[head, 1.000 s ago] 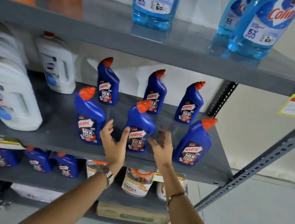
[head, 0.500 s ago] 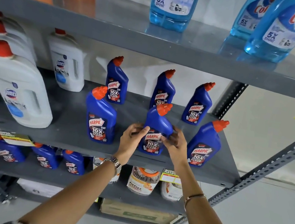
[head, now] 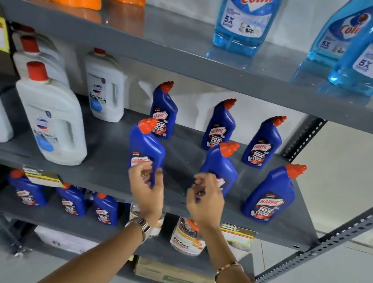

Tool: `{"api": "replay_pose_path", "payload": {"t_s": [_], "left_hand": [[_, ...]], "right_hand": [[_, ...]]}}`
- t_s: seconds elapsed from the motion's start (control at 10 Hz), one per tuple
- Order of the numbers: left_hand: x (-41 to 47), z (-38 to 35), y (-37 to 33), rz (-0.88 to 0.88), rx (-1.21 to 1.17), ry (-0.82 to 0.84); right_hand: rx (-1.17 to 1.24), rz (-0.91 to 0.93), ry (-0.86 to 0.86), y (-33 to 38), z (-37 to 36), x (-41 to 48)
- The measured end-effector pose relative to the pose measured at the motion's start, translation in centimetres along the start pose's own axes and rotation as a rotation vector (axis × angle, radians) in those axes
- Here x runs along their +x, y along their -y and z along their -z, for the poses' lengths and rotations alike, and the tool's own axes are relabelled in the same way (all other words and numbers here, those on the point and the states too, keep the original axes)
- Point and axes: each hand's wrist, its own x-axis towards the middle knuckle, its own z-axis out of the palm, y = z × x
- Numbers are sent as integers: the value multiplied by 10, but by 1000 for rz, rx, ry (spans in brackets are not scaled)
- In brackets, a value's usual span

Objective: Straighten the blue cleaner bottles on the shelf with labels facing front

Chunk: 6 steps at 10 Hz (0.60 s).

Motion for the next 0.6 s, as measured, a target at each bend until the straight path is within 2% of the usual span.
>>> {"api": "replay_pose_path", "payload": {"t_s": [0.1,0.2,0.3,0.4,0.6], "left_hand": [[28,25,5,-25,54,-57],[57,41,9,146,69,100],[72,48,9,297,-18,261],[78,51,13,284,-59,339],[87,55,9,317,-58,334]], "right_hand": [[127,-53,183,23,-35,16],[266,-180,241,36,-61,31],[363,-211,232,38,-74,38],[381,-199,219,39,-81,38],[398,-193,175,40,-87,41]]}}
